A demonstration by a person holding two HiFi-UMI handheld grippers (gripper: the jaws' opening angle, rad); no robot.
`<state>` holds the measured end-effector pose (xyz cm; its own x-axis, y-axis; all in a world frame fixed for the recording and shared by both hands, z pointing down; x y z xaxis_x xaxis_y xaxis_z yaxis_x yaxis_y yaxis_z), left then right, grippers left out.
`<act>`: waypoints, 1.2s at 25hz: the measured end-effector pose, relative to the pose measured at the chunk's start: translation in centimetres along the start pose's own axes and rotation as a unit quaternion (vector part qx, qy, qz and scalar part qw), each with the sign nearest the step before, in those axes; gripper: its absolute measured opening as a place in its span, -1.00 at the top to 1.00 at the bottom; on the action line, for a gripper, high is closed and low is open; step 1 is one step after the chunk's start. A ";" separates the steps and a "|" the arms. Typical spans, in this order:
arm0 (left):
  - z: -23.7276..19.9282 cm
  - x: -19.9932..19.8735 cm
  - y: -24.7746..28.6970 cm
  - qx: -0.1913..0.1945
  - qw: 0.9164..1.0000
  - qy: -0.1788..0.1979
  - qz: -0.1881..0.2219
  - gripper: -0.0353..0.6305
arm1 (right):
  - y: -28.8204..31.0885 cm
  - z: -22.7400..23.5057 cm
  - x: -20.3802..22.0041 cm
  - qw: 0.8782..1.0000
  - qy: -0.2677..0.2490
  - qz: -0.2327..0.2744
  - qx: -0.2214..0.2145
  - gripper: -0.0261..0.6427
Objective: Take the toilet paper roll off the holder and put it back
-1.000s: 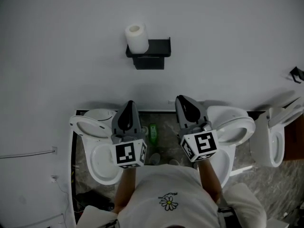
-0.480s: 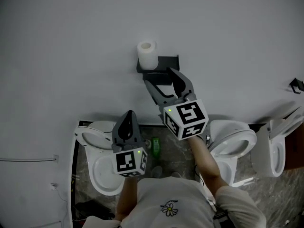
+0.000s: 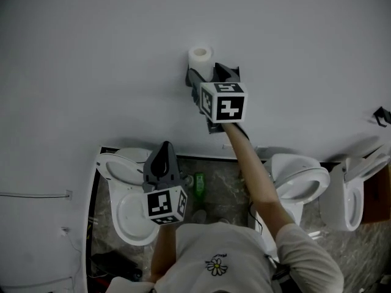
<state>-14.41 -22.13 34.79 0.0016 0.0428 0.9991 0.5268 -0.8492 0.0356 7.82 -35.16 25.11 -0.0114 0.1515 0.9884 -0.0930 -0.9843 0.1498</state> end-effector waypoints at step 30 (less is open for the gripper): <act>-2.0 1.7 -0.4 -0.016 1.000 -0.006 -0.025 0.84 | 4.4 1.1 0.7 0.996 -0.023 -0.078 0.024 0.16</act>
<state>-16.29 -22.77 36.50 -0.0131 0.0916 0.9957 0.4997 -0.8620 0.0859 8.47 -39.53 26.51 0.0444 0.3001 0.9529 -0.0414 -0.9524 0.3019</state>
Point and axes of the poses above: the fingertips, and each gripper's own axes: y forward along the fingers, z to its right, x out of its underside, the point moved 10 cm from there along -y, backward along the fingers, and after that the axes turned 5 degrees about -z, right-handed, at the moved point
